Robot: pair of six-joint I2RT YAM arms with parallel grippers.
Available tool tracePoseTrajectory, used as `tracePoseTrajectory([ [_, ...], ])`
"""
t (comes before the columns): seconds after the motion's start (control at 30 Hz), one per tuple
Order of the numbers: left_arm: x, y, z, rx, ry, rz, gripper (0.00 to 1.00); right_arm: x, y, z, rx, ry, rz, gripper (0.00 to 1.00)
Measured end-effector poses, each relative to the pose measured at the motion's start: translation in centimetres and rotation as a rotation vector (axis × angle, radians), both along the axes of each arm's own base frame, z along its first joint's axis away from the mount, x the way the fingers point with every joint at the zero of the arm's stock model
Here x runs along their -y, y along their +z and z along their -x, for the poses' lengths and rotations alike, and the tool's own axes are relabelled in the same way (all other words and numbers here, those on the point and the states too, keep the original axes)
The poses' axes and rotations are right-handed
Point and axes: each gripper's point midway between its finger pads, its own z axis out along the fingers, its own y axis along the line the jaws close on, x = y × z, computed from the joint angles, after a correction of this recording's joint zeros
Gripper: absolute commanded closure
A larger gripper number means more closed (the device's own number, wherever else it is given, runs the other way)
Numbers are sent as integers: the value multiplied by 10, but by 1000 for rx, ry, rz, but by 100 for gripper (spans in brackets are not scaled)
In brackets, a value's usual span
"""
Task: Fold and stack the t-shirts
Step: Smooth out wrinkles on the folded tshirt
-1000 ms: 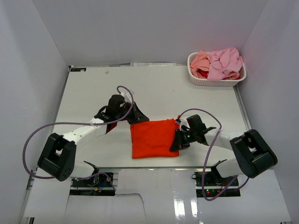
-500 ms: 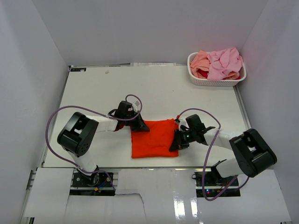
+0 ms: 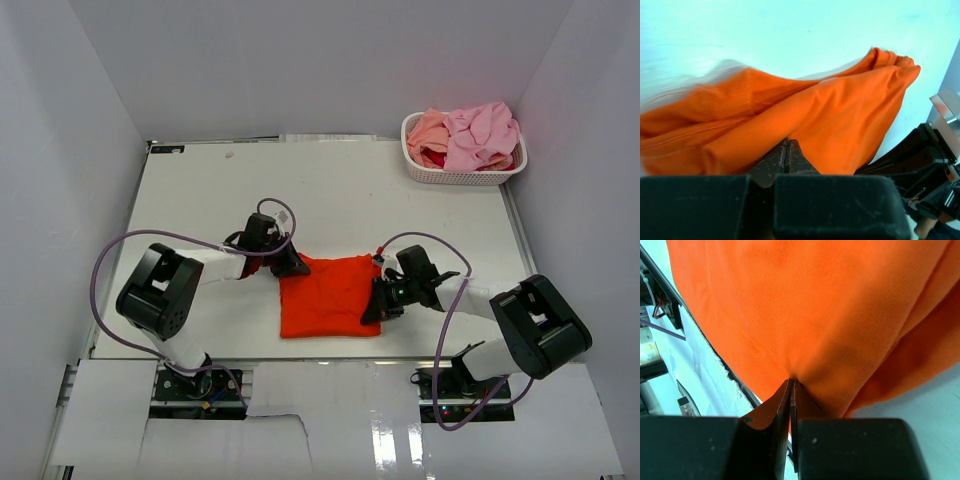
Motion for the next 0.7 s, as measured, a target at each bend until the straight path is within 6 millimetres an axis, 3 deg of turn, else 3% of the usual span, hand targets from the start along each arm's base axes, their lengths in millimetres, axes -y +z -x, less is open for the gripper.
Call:
tracePoseTrajectory([
  [0.37, -45, 20, -15, 65, 121, -105, 100, -1, 0, 0, -5, -7, -6, 92],
  [0.6, -74, 11, -17, 24, 183, -150, 100, -1, 0, -1, -6, -8, -6, 92],
  [0.7, -79, 17, -14, 19, 185, -168, 100, -1, 1, -2, -8, -9, 3, 92],
])
